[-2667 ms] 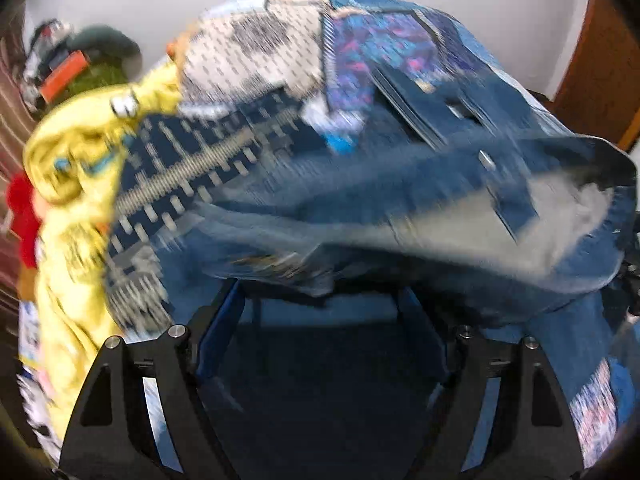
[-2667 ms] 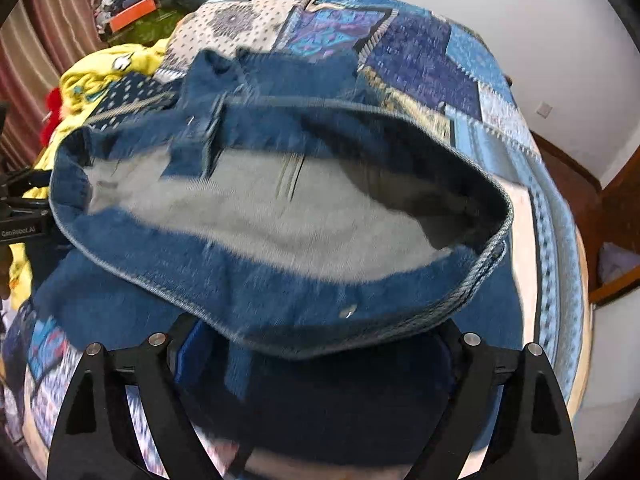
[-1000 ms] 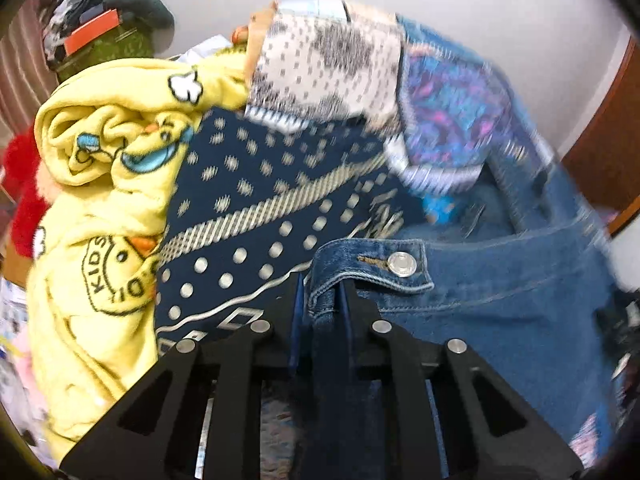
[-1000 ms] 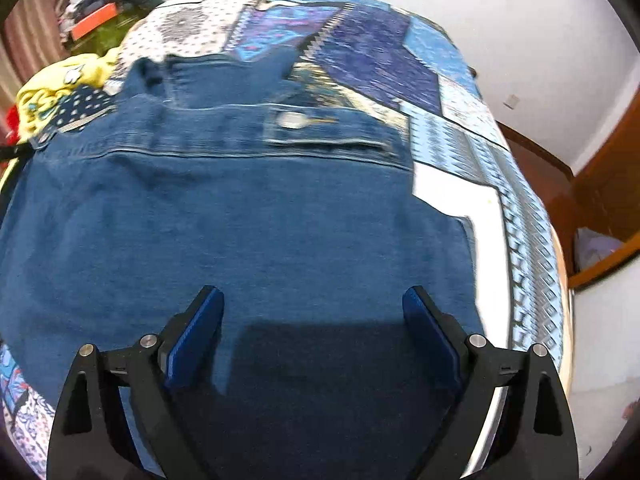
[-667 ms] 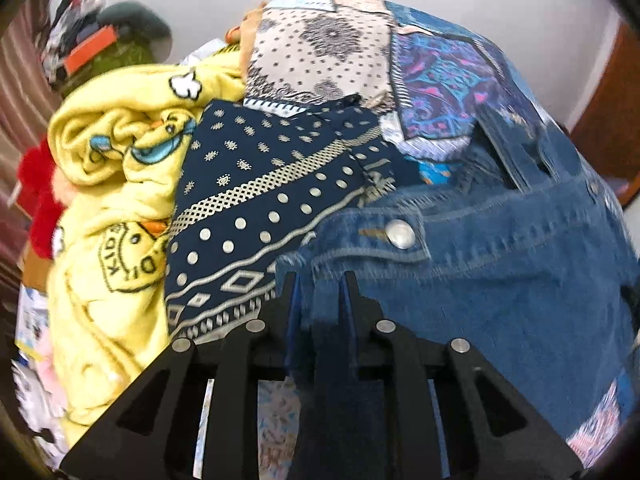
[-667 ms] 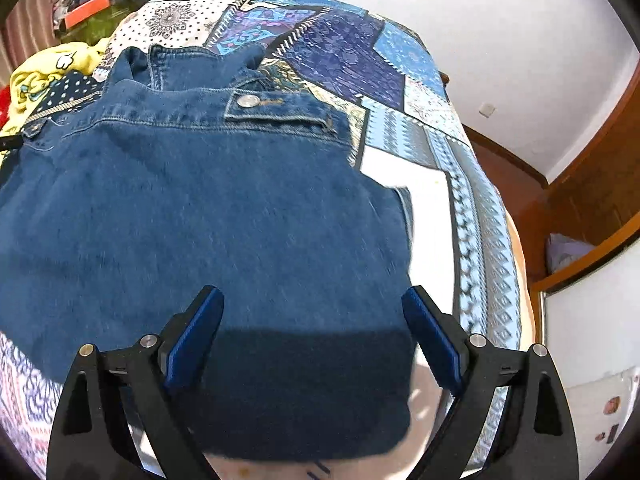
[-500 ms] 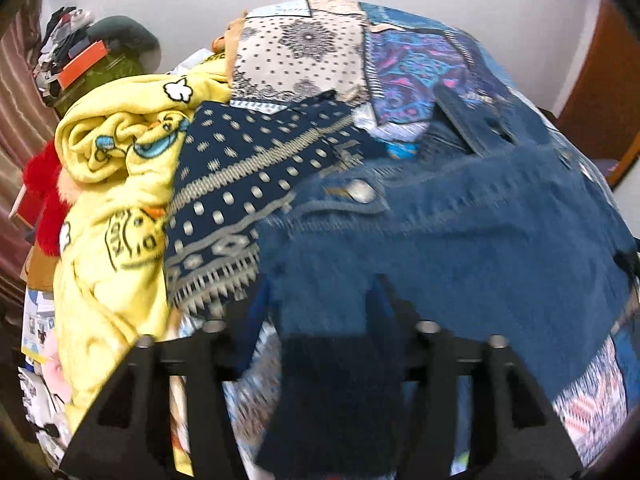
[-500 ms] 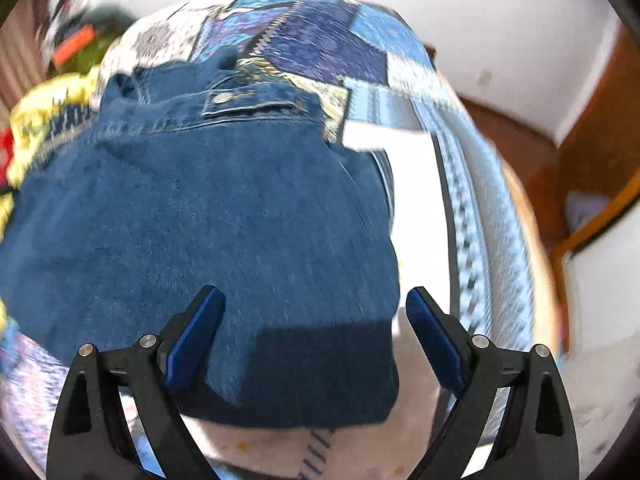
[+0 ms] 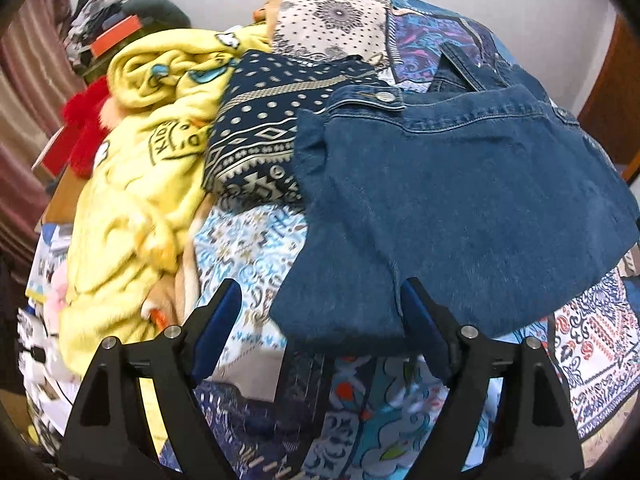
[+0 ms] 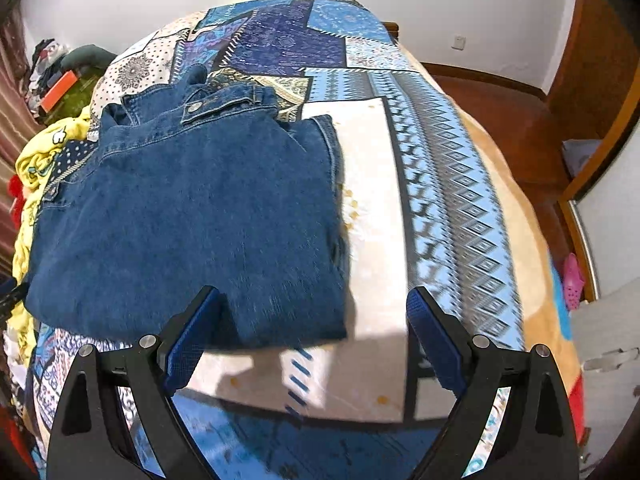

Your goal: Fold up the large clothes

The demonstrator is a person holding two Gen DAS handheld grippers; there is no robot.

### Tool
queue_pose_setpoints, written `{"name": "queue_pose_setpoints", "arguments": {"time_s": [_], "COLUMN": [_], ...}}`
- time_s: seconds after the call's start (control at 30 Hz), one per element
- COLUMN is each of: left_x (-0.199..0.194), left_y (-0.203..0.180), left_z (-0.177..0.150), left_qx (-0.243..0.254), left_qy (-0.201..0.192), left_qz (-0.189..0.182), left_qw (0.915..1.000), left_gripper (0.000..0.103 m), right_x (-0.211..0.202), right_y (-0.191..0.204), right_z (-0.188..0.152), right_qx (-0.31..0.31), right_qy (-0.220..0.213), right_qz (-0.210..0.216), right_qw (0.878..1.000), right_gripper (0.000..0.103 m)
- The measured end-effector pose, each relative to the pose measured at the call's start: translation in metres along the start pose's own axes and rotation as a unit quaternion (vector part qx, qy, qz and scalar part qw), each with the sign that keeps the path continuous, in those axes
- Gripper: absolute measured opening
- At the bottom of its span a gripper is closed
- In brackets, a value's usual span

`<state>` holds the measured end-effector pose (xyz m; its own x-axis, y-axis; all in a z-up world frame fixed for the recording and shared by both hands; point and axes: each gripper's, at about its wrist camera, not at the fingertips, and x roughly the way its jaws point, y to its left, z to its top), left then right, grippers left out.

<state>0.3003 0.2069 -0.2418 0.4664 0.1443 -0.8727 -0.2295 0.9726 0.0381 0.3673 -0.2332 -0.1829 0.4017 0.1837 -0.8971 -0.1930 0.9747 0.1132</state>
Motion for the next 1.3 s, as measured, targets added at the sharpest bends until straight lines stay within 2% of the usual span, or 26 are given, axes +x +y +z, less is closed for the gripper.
{"name": "queue_pose_setpoints", "arguments": {"time_s": [0.13, 0.23, 0.33, 0.43, 0.53, 0.73, 0.93, 1.03, 1.07, 1.3], "left_x": [-0.011, -0.024, -0.039, -0.049, -0.049, -0.027, 0.004, 0.019, 0.026, 0.059], "left_y": [0.007, 0.018, 0.027, 0.031, 0.03, 0.012, 0.004, 0.007, 0.01, 0.025], "left_z": [-0.005, -0.009, -0.011, -0.013, -0.017, -0.028, -0.037, -0.039, -0.04, -0.033], "left_qx": [-0.003, -0.028, -0.06, -0.091, -0.114, -0.155, -0.204, -0.239, -0.256, -0.339], "left_qy": [-0.007, -0.017, -0.034, -0.042, -0.032, 0.004, 0.042, 0.052, 0.053, 0.038], "left_qz": [0.045, 0.042, 0.028, -0.004, -0.051, -0.148, -0.223, -0.251, -0.263, -0.307], "left_qw": [0.9989, 0.9986, 0.9972, 0.9949, 0.9917, 0.9768, 0.9524, 0.9365, 0.9287, 0.8885], "left_gripper": [0.082, 0.082, 0.082, 0.082, 0.082, 0.082, 0.082, 0.082, 0.082, 0.082], "right_x": [-0.008, -0.018, -0.029, -0.038, -0.046, -0.035, 0.002, 0.016, 0.02, 0.028], "right_y": [0.005, 0.014, 0.026, 0.042, 0.062, 0.109, 0.135, 0.141, 0.141, 0.13], "right_z": [-0.004, -0.007, -0.005, 0.0, 0.006, 0.01, 0.006, 0.0, 0.0, 0.003], "right_qx": [-0.027, -0.049, -0.065, -0.078, -0.092, -0.127, -0.158, -0.161, -0.16, -0.127], "right_qy": [-0.006, -0.02, -0.035, -0.052, -0.07, -0.072, -0.033, -0.012, -0.008, 0.005], "right_qz": [-0.034, -0.045, -0.038, -0.021, -0.003, 0.027, 0.029, 0.027, 0.028, 0.057], "right_qw": [0.999, 0.998, 0.997, 0.995, 0.993, 0.989, 0.986, 0.986, 0.987, 0.99], "right_gripper": [0.092, 0.092, 0.092, 0.092, 0.092, 0.092, 0.092, 0.092, 0.092, 0.099]}}
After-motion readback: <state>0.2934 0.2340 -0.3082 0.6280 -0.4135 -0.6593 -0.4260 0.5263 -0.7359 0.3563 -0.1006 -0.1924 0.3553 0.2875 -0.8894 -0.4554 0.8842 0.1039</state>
